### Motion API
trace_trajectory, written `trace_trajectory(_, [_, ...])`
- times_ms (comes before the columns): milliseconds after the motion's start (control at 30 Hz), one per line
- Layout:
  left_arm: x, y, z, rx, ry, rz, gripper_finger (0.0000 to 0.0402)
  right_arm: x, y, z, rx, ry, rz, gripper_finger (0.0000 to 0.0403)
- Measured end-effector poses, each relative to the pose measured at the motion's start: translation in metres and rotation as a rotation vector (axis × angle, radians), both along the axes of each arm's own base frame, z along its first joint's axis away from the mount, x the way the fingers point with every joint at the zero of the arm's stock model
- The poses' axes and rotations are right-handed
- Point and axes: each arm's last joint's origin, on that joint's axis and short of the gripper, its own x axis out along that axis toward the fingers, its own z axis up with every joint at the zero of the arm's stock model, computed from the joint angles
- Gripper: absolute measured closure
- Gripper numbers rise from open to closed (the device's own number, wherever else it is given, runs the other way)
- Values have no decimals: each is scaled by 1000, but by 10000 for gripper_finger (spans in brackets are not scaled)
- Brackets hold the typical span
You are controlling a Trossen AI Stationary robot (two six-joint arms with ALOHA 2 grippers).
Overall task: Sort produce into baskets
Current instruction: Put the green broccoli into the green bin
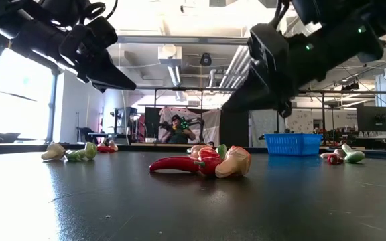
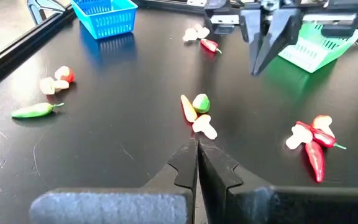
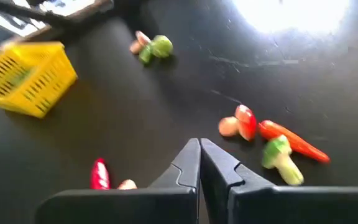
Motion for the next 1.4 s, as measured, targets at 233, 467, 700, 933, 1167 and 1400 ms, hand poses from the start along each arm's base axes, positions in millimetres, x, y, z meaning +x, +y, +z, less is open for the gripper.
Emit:
trace_trajectory(233, [0, 0, 0, 0, 0, 0, 401, -3, -10, -8, -64, 109, -11, 329])
trace_trajectory(467, [0, 0, 0, 1, 0, -1, 401, -3, -23, -12, -146, 180, 30, 233])
trace_trajectory(700, [0, 0, 0, 8, 1, -4, 401, -3, -34, -14, -170, 221, 57, 231])
trace_trajectory(933, [0, 0, 0, 9, 2, -5, 401, -2, -41, -14, -188, 241, 128, 242])
trace_trajectory(1167, [0, 0, 0, 16, 2, -8, 401, -1, -48, -15, -217, 262, 188, 242])
trace_trajectory(1400, [0, 0, 0, 16, 2, -8, 401, 1, -53, -26, -157, 292, 204, 242])
